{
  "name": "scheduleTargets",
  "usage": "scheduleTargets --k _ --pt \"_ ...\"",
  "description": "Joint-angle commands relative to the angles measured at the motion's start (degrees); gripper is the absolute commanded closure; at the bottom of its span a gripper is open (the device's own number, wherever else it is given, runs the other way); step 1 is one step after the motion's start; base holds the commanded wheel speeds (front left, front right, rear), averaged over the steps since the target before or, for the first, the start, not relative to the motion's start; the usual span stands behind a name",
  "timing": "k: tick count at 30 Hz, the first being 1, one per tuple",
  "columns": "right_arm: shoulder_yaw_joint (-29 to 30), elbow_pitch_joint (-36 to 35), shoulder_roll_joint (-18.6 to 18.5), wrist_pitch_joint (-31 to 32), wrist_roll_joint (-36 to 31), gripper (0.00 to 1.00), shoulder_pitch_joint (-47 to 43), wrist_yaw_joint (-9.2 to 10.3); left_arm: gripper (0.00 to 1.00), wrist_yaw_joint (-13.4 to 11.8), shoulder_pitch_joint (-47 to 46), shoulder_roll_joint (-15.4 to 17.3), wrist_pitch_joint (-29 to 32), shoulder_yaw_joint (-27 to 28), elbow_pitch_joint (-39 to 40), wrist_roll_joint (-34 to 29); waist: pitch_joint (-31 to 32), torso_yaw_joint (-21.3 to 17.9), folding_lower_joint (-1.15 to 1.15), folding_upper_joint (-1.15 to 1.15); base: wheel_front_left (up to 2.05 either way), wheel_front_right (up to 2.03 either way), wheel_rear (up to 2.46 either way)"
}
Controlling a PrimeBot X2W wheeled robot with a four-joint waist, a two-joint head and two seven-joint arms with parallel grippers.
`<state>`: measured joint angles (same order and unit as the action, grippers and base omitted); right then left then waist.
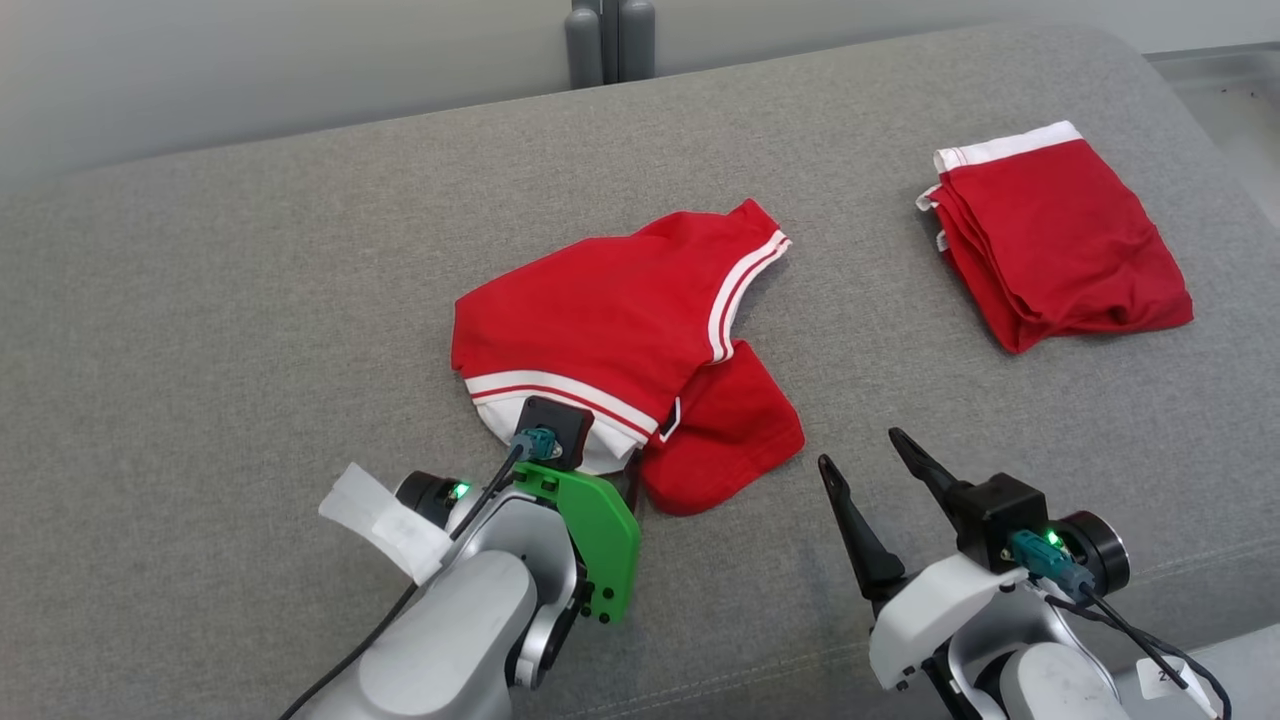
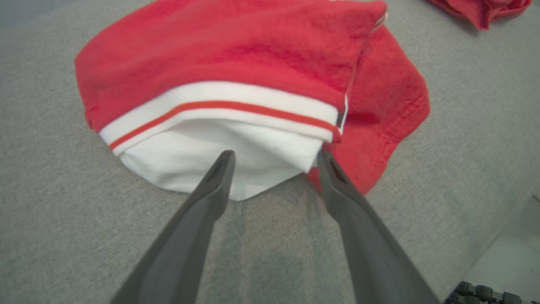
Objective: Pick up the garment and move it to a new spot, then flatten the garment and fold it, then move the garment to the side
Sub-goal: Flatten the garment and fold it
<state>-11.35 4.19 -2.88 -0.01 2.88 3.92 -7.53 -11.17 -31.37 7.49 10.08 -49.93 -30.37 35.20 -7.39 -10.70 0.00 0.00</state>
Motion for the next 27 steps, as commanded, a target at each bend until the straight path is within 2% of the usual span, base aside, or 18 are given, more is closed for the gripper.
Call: scheduleTargets --k 1,2,3,14,27 --pt "0.14 -0.28 -0.02 0.05 -0.35 0.00 0.43 0.09 0.46 -0.56 -0.84 0.10 -0.19 0.47 -0.48 0.12 -0.07 -0.29 0.00 0.00 0.00 0.00 0.00" --pt "0.17 -0.29 -0.02 0.07 -0.37 0.00 0.36 0.09 0.93 -0.57 -0.95 0.31 -0.49 0.65 -0.79 0.19 -0.04 -0.37 0.00 0.00 0.00 0.00 0.00" --pt "0.21 -0.26 -0.02 0.07 -0.40 0.00 0.27 0.09 1.00 -0.62 -0.92 0.37 -0.79 1.02 -0.99 0.53 0.02 -0.41 0.00 0.00 0.00 0.00 0.00" --pt "0.10 0.18 -0.02 0.13 -0.34 0.00 -0.92 0.09 1.00 -1.55 -6.32 2.81 -5.56 5.39 2.39 0.42 2.14 0.62 0.00 0.00 0.00 0.00 0.00" --pt "-1.41 0.62 -0.03 0.84 0.08 0.00 -1.40 0.09 1.00 -2.63 -22.26 5.80 -6.33 9.81 9.20 -2.69 4.96 0.84 0.00 0.00 0.00 0.00 0.00"
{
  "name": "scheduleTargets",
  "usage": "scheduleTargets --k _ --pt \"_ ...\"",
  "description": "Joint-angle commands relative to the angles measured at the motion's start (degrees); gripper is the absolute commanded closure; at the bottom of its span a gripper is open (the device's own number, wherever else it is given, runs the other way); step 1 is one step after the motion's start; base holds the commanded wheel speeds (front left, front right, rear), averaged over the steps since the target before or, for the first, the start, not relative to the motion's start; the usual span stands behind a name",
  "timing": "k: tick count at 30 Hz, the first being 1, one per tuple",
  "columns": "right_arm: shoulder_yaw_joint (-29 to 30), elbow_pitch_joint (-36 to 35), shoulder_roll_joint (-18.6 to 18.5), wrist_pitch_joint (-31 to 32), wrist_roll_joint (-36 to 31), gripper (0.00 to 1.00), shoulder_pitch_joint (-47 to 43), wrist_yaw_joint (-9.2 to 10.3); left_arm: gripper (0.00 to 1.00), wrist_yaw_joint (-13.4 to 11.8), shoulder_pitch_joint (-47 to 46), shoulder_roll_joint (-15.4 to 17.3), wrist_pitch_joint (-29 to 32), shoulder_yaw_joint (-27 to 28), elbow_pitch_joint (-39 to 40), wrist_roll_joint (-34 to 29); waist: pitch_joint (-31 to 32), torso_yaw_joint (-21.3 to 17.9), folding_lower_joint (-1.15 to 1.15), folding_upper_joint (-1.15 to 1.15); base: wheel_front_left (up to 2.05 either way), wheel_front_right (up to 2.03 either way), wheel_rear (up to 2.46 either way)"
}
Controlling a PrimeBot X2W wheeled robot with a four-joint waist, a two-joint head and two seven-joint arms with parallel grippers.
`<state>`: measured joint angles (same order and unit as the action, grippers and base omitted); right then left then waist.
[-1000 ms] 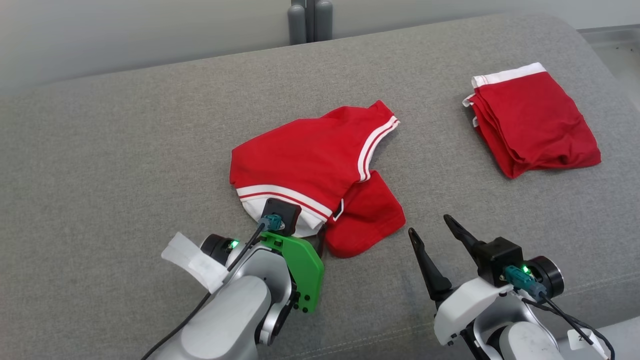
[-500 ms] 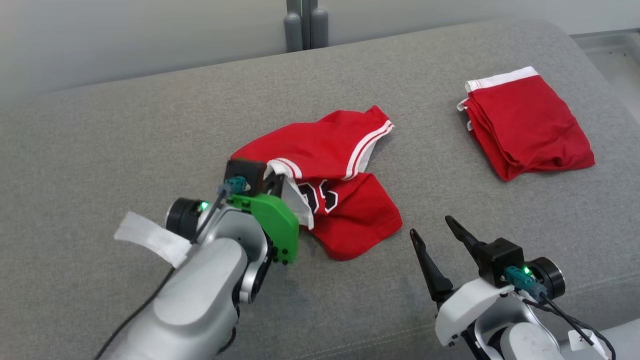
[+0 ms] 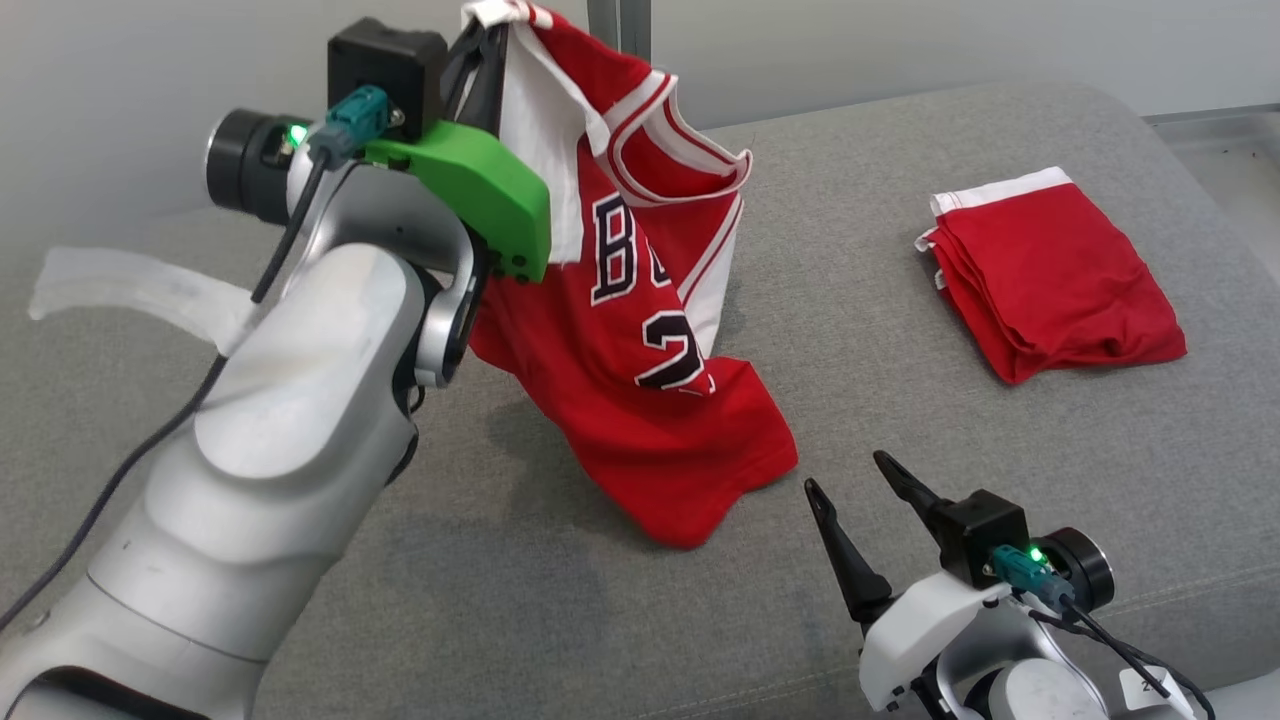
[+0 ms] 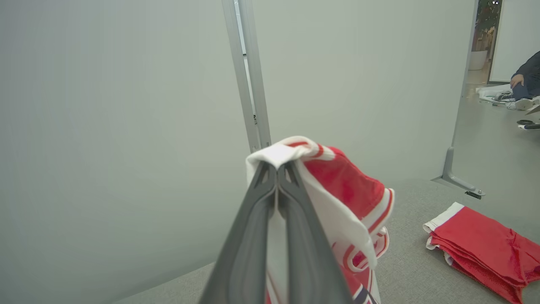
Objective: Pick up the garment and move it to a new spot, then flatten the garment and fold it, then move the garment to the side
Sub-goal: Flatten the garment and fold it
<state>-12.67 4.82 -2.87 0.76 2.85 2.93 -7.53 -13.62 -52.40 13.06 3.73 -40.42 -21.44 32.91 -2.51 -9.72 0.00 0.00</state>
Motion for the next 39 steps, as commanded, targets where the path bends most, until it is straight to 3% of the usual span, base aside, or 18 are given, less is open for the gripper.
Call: scheduleTargets --k 1,10,19,26,30,33,34,35,36,37,38,39 --pt "-0.19 -0.04 -0.04 0.06 0.14 0.00 -0.38 0.09 1.00 -0.20 -2.51 0.27 0.17 0.33 0.55 -0.72 0.09 -0.23 0.00 0.00 0.00 0.00 0.00" --pt "-1.53 0.44 -0.04 -0.45 0.51 0.00 0.08 0.09 1.00 1.50 -11.89 -3.41 -1.51 0.38 1.50 -1.76 -0.13 -1.67 0.00 0.00 0.00 0.00 0.00" --pt "-1.82 1.23 -0.04 -1.09 0.95 0.00 0.89 0.09 1.00 3.51 -14.17 -7.45 -5.89 3.11 0.47 2.60 -0.95 -2.40 0.00 0.00 0.00 0.00 0.00" --pt "-0.57 0.74 -0.03 -1.46 0.90 0.00 0.87 0.09 1.00 2.37 -5.51 -2.56 -6.52 4.62 -4.74 4.87 -2.71 -0.80 0.00 0.00 0.00 0.00 0.00" --pt "0.09 0.44 -0.04 -1.52 0.57 0.00 0.81 0.09 1.00 1.23 2.37 2.33 -6.68 5.15 -9.35 5.28 -3.55 0.25 0.00 0.00 0.00 0.00 0.00" --pt "0.42 0.23 -0.03 -1.34 0.28 0.00 0.87 0.09 1.00 0.65 6.06 4.24 -6.58 5.54 -11.45 5.76 -3.93 0.89 0.00 0.00 0.00 0.00 0.00" --pt "1.13 -0.20 -0.03 -0.85 -0.48 0.00 1.02 0.09 1.00 0.36 11.51 6.68 -6.97 6.30 -15.28 7.28 -4.52 2.55 0.00 0.00 0.00 0.00 0.00" --pt "1.14 -0.24 -0.03 -0.69 -0.63 0.00 1.03 0.09 1.00 0.60 12.39 7.01 -7.10 6.15 -16.19 7.33 -4.54 2.90 0.00 0.00 0.00 0.00 0.00" --pt "1.17 -0.32 -0.03 -0.63 -0.70 0.00 1.08 0.09 0.64 0.77 12.94 7.07 -7.41 6.08 -17.05 7.45 -4.56 3.26 0.00 0.00 0.00 0.00 0.00" --pt "1.23 -0.42 -0.06 -0.58 -0.74 0.00 1.12 0.09 0.07 0.76 13.24 7.07 -7.89 5.97 -17.75 7.31 -4.54 3.59 0.00 0.00 0.00 0.00 0.00" --pt "1.15 -0.48 -0.05 -0.45 -0.77 0.00 1.17 0.09 0.00 0.58 13.52 7.03 -8.30 6.04 -18.61 7.25 -4.50 3.86 0.00 0.00 0.00 0.00 0.00" --pt "0.90 -0.54 -0.04 -0.33 -0.82 0.00 1.25 0.09 0.00 0.55 13.82 6.99 -8.58 6.00 -19.52 7.21 -4.45 4.01 0.00 0.00 0.00 0.00 0.00"
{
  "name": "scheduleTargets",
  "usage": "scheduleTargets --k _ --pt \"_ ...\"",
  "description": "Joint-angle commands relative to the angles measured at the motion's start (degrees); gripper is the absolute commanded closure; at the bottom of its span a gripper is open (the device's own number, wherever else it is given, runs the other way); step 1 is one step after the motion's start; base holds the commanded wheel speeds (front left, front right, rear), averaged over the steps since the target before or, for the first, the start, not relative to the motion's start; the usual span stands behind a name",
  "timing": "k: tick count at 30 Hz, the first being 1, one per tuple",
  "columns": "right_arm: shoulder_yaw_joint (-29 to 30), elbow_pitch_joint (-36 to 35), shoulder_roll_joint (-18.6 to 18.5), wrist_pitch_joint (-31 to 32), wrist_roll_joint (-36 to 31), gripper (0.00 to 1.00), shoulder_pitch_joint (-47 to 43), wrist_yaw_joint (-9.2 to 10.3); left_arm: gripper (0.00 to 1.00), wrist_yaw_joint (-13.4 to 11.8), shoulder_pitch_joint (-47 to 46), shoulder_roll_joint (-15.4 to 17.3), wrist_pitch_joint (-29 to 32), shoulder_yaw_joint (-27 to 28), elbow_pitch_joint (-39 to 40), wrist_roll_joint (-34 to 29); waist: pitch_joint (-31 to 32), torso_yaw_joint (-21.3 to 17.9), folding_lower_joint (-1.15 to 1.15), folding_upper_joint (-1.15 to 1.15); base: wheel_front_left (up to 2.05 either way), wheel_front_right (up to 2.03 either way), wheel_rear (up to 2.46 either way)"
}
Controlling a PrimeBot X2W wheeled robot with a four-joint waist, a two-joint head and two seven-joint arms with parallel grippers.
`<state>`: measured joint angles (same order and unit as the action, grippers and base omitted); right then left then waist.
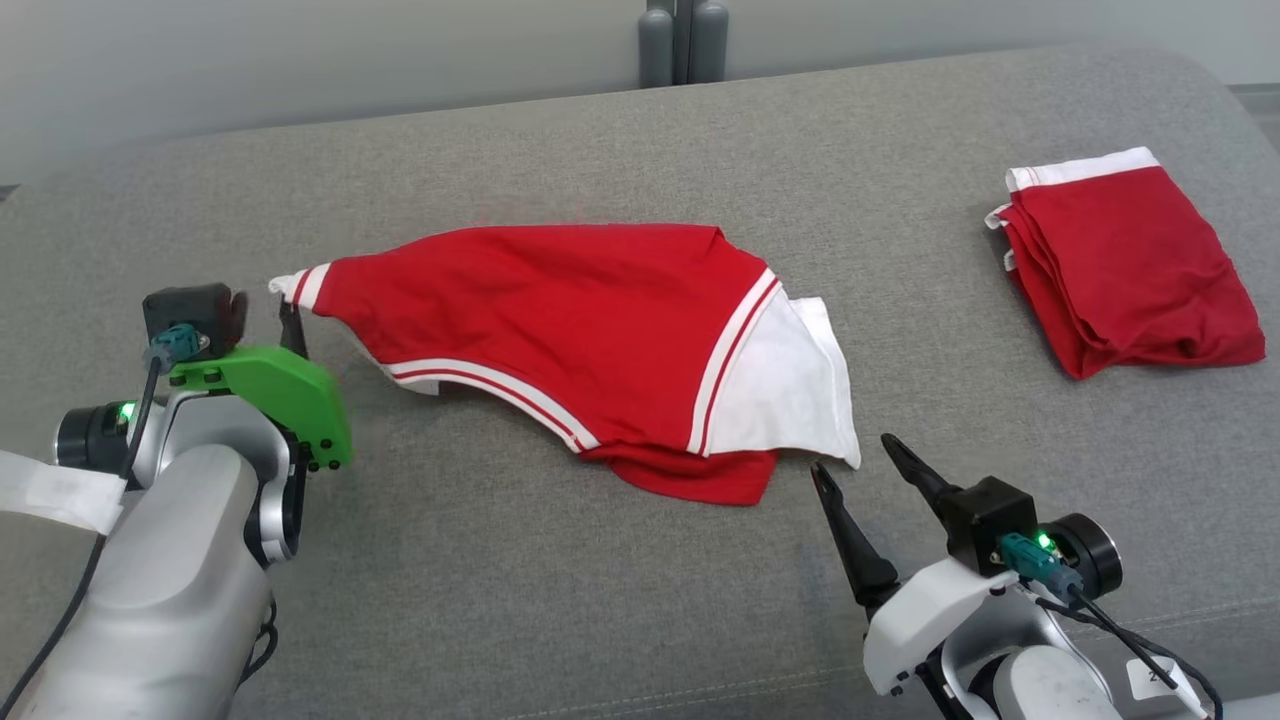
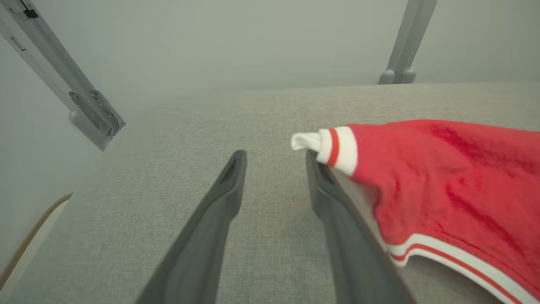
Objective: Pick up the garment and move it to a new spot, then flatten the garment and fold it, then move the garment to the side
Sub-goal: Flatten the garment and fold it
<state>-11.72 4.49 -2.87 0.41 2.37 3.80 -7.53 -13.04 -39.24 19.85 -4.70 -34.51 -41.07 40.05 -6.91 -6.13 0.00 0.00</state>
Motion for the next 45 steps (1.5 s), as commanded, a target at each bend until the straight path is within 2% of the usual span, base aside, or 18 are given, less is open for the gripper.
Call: scheduleTargets --k 1,5,11,17,26,32,45 --pt "-0.27 -0.25 -0.04 0.09 -0.32 0.00 0.49 0.09 0.00 -0.23 0.92 0.03 -0.35 0.10 -0.90 0.21 0.01 0.54 0.00 0.00 0.00 0.00 0.00" --pt "-0.85 -0.16 -0.06 0.36 0.11 0.00 0.76 0.09 0.00 -0.21 1.20 -0.09 0.48 -0.49 -3.89 0.20 0.43 0.57 0.00 0.00 0.00 0.00 0.00" --pt "0.22 -0.25 -0.05 0.46 -0.06 0.00 -0.71 0.09 0.00 1.36 2.13 -0.09 3.11 -2.19 -4.74 0.38 1.13 0.55 0.00 0.00 0.00 0.00 0.00" --pt "1.41 -0.45 -0.04 0.63 -0.42 0.00 -1.32 0.09 0.00 3.81 2.55 -3.86 3.61 -5.22 1.56 -0.30 1.59 1.01 0.00 0.00 0.00 0.00 0.00" --pt "1.10 -0.59 -0.05 0.64 -0.54 0.00 -1.45 0.09 0.00 5.86 2.74 -10.25 7.03 -16.08 8.57 -6.73 1.22 -0.44 0.00 0.00 0.00 0.00 0.00" --pt "0.95 -0.89 -0.05 0.83 -0.77 0.00 -1.37 0.09 0.00 6.96 2.85 -11.85 8.20 -20.87 7.94 -9.46 0.86 -2.18 0.00 0.00 0.00 0.00 0.00" --pt "0.77 -1.15 -0.04 0.62 -0.90 0.00 -0.92 0.09 0.00 7.44 2.67 -13.67 6.48 -24.67 2.15 -11.53 -0.51 -3.52 0.00 0.00 0.00 0.00 0.00"
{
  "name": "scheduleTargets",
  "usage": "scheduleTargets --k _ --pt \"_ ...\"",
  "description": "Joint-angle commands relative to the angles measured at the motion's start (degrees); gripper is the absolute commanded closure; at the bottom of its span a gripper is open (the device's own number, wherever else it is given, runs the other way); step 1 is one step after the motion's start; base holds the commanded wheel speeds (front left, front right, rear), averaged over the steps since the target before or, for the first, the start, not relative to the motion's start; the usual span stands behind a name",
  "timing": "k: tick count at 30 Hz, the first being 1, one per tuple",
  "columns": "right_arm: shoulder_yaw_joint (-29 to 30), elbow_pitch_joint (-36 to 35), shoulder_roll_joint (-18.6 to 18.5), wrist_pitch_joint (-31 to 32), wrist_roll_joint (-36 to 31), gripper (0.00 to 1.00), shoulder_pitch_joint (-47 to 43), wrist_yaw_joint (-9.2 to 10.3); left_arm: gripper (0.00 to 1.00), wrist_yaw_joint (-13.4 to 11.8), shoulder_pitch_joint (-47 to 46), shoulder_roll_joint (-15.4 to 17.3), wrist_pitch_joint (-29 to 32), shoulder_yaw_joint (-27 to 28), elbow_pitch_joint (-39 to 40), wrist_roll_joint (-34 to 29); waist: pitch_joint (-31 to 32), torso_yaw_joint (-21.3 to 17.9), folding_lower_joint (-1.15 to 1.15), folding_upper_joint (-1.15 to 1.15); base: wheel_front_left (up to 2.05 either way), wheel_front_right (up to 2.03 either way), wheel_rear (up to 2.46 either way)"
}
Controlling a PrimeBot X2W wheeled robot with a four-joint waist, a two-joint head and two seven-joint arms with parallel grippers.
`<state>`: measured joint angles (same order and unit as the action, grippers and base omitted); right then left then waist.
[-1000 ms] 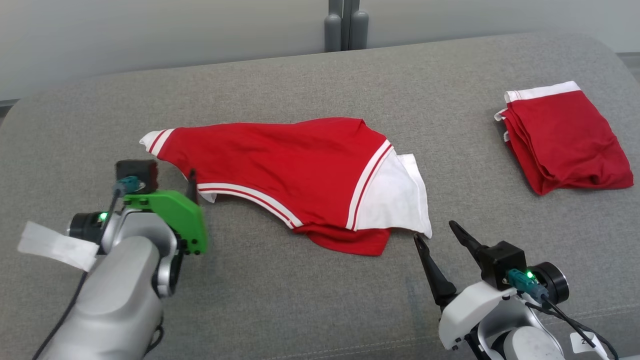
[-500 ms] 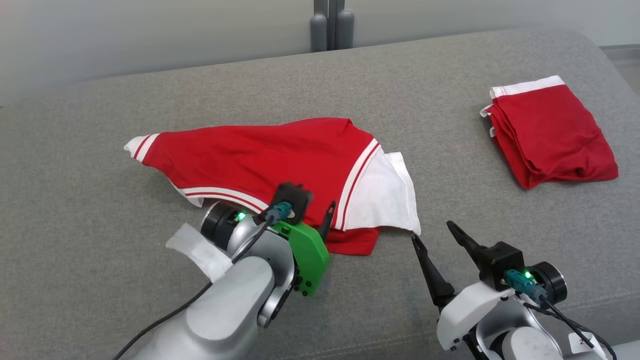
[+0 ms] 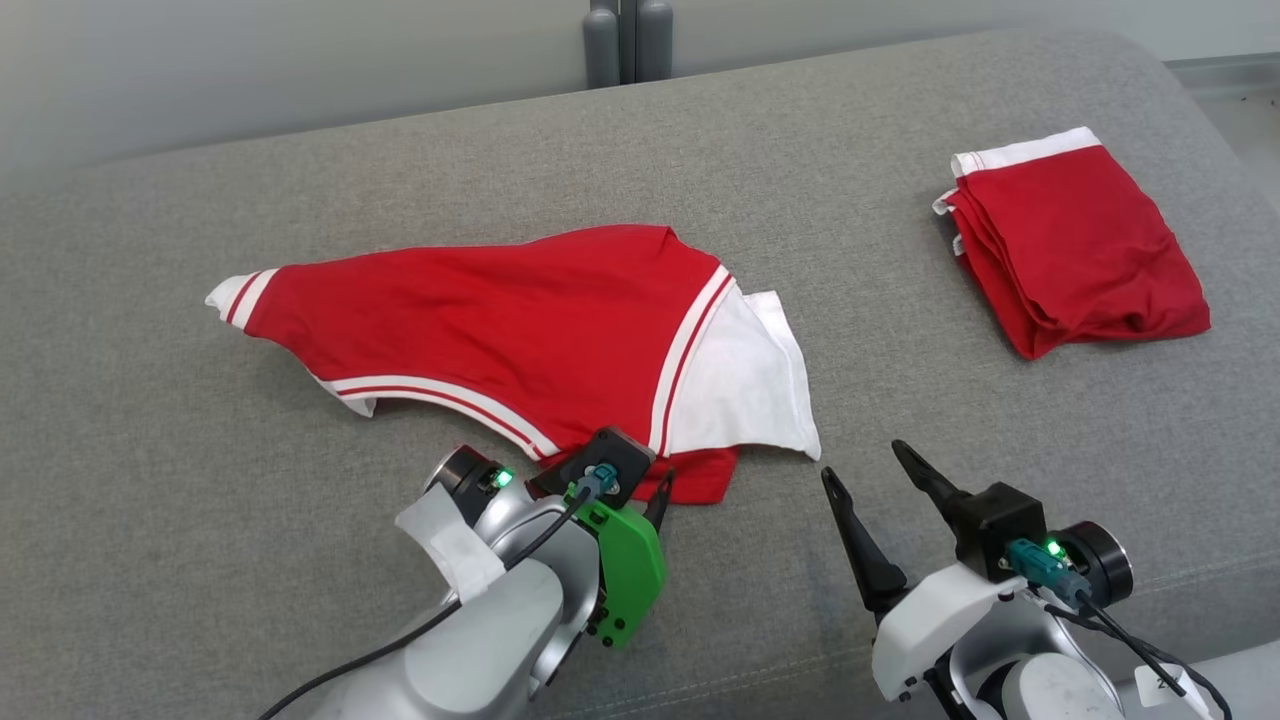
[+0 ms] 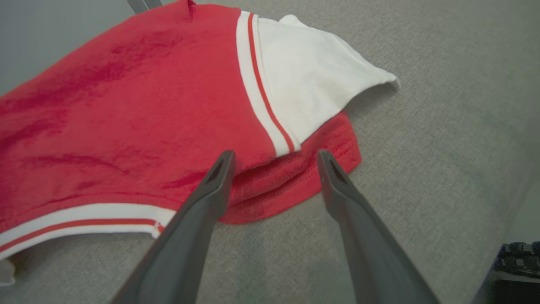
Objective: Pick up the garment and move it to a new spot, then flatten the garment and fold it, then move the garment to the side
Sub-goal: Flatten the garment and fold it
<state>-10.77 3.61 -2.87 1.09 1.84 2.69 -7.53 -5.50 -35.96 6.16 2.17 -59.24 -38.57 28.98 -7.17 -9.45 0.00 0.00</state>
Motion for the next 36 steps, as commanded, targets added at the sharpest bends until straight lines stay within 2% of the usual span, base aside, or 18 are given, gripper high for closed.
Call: scheduleTargets --k 1,6,18,19,20,21,22,28,36 --pt "-0.34 -0.29 -0.04 -0.07 -0.33 0.00 0.39 0.09 0.00 -0.24 -1.06 -0.17 -0.58 -0.26 -1.08 -0.78 -0.46 -0.38 0.00 0.00 0.00 0.00 0.00" --pt "-0.72 -0.17 -0.05 -0.29 0.09 0.00 0.96 0.09 0.00 -1.14 -2.44 -0.82 -1.56 -0.77 -4.17 -1.59 -1.52 -1.33 0.00 0.00 0.00 0.00 0.00" --pt "-0.23 0.39 -0.05 -1.07 0.46 0.00 1.21 0.09 0.00 -1.06 -5.07 -2.16 -2.63 -0.98 -9.03 -0.67 -2.51 -1.66 0.00 0.00 0.00 0.00 0.00" --pt "-0.25 0.47 -0.05 -1.13 0.44 0.00 1.18 0.09 0.03 -1.01 -5.05 -2.23 -2.75 -0.86 -9.28 -0.39 -2.53 -1.59 0.00 0.00 0.00 0.00 0.00" --pt "-0.28 0.56 -0.04 -1.19 0.44 0.00 1.19 0.09 0.23 -0.99 -5.12 -2.30 -2.78 -0.88 -9.49 -0.35 -2.54 -1.53 0.00 0.00 0.00 0.00 0.00" --pt "-0.32 0.63 -0.04 -1.19 0.50 0.00 1.24 0.09 0.75 -0.95 -5.17 -2.37 -3.10 -0.70 -9.53 0.01 -2.55 -1.47 0.00 0.00 0.00 0.00 0.00" --pt "-0.35 0.72 -0.04 -1.23 0.59 0.00 1.36 0.09 0.98 -0.91 -5.19 -2.45 -3.38 -0.52 -9.64 0.33 -2.55 -1.41 0.00 0.00 0.00 0.00 0.00" --pt "-0.56 1.02 -0.04 -1.37 0.72 0.00 1.78 0.09 1.00 -0.57 -5.90 -2.77 -5.17 0.33 -9.31 1.82 -2.53 -1.10 0.00 0.00 0.00 0.00 0.00" --pt "-0.56 1.31 -0.04 -1.46 0.93 0.00 1.94 0.09 1.00 -1.44 -10.61 -2.94 -9.36 2.79 -5.68 2.62 -2.33 -0.87 0.00 0.00 0.00 0.00 0.00"
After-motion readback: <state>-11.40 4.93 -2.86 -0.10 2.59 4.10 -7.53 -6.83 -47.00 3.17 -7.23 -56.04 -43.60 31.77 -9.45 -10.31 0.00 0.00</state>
